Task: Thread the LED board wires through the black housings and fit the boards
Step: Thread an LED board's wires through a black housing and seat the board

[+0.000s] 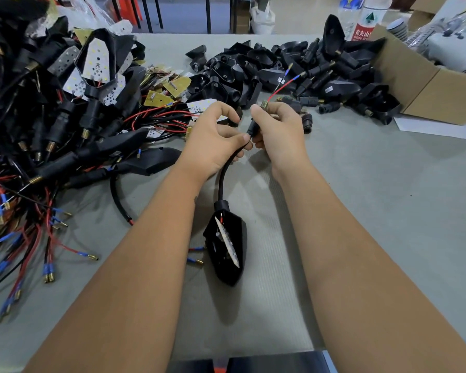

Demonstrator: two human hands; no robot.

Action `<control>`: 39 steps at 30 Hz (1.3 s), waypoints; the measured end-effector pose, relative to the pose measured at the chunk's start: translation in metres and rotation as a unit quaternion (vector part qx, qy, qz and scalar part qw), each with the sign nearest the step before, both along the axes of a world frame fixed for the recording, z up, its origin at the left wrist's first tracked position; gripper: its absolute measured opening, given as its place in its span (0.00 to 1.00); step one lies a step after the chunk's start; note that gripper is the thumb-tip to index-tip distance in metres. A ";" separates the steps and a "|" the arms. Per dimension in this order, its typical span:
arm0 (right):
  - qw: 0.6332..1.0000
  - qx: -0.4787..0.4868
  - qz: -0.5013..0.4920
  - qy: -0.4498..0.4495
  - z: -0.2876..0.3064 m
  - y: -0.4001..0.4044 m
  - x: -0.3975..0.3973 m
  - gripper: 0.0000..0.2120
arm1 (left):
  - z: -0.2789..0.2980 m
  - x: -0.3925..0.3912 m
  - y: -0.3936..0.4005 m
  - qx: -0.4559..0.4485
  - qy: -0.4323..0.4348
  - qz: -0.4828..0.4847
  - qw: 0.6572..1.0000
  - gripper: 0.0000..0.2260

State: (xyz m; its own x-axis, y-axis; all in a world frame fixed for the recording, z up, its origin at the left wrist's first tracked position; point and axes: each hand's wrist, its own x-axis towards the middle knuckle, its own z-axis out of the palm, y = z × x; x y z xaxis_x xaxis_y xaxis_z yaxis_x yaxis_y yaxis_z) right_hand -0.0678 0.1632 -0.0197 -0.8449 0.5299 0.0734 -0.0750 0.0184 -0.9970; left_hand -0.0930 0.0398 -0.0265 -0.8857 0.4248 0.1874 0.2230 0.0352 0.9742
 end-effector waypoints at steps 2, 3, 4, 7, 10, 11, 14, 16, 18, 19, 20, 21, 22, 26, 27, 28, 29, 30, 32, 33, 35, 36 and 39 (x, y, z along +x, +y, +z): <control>1.000 0.002 0.009 0.000 0.000 -0.001 0.001 0.07 | 0.000 -0.001 0.000 0.011 -0.008 0.021 1.000 0.13; 1.000 -0.003 0.012 0.000 0.001 0.000 0.001 0.07 | 0.001 -0.001 0.000 0.022 -0.010 0.029 0.999 0.13; 1.000 -0.010 0.016 0.002 0.001 0.001 0.001 0.07 | 0.001 -0.002 0.001 0.035 -0.010 0.034 0.999 0.12; 0.999 -0.033 0.018 0.014 0.000 0.003 0.002 0.07 | 0.002 -0.001 0.004 0.047 -0.012 0.046 0.998 0.08; 0.997 -0.068 -0.007 0.031 0.001 0.004 0.001 0.07 | 0.004 -0.001 0.006 0.014 -0.039 0.048 0.998 0.03; 0.996 -0.084 -0.015 0.035 0.002 0.005 0.000 0.08 | 0.005 -0.001 0.006 0.002 -0.049 0.040 0.998 0.04; 0.992 -0.122 -0.015 0.039 0.002 0.007 0.000 0.10 | 0.005 -0.001 0.005 -0.028 -0.042 0.019 0.999 0.14; 0.993 -0.112 0.001 0.034 0.002 0.008 0.001 0.07 | 0.004 0.000 0.003 -0.029 -0.021 0.011 0.999 0.18; 0.996 -0.084 0.028 0.027 0.002 0.007 0.003 0.05 | 0.002 0.000 0.003 -0.020 -0.009 0.001 1.000 0.19; 0.996 -0.071 0.039 0.025 0.002 0.006 0.003 0.05 | 0.002 0.001 0.002 -0.018 -0.007 0.000 1.000 0.18; 0.997 -0.064 0.043 0.024 0.001 0.006 0.004 0.05 | 0.002 0.001 0.003 -0.018 -0.007 0.001 1.000 0.18; 0.997 -0.062 0.040 0.024 0.001 0.006 0.004 0.06 | 0.004 0.002 0.003 -0.015 -0.011 0.003 1.000 0.17; 0.997 -0.067 0.033 0.025 0.001 0.006 0.003 0.06 | 0.006 0.003 0.004 -0.012 -0.019 0.008 1.000 0.15; 0.988 -0.141 -0.017 0.057 0.003 0.008 0.001 0.07 | 0.009 0.003 0.003 -0.038 -0.040 0.024 0.998 0.07; 0.984 -0.163 -0.025 0.063 0.004 0.010 0.001 0.07 | 0.009 0.003 0.002 -0.044 -0.046 0.021 0.998 0.07; 0.982 -0.178 -0.026 0.065 0.005 0.011 0.002 0.06 | 0.008 0.002 0.001 -0.048 -0.047 0.018 0.998 0.08; 0.980 -0.186 -0.022 0.063 0.005 0.011 0.003 0.06 | 0.007 0.002 0.001 -0.053 -0.043 0.018 0.997 0.08; 0.981 -0.185 -0.014 0.059 0.005 0.011 0.004 0.05 | 0.006 0.001 0.001 -0.060 -0.035 0.021 0.997 0.09; 0.985 -0.164 0.004 0.048 0.005 0.010 0.005 0.06 | 0.005 0.000 0.001 -0.064 -0.017 0.026 0.997 0.10; 0.987 -0.151 0.012 0.044 0.005 0.009 0.006 0.07 | 0.004 -0.001 0.001 -0.062 -0.009 0.026 0.998 0.10; 0.990 -0.133 0.025 0.042 0.007 0.009 0.007 0.07 | 0.004 -0.002 0.000 -0.059 -0.001 0.027 0.998 0.10; 0.991 -0.122 0.032 0.040 0.007 0.009 0.007 0.07 | 0.004 -0.002 0.000 -0.058 0.001 0.027 0.998 0.10; 0.995 -0.082 0.054 0.027 0.007 0.007 0.008 0.07 | 0.004 -0.002 0.001 -0.066 0.005 0.030 0.997 0.11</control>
State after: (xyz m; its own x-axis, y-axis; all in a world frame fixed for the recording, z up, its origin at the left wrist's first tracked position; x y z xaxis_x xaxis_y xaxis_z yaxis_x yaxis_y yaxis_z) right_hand -0.0593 0.1707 -0.0124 -0.8943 0.4456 0.0406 -0.1221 -0.1557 -0.9802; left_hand -0.0947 0.0409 -0.0223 -0.9082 0.3935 0.1424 0.2264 0.1759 0.9580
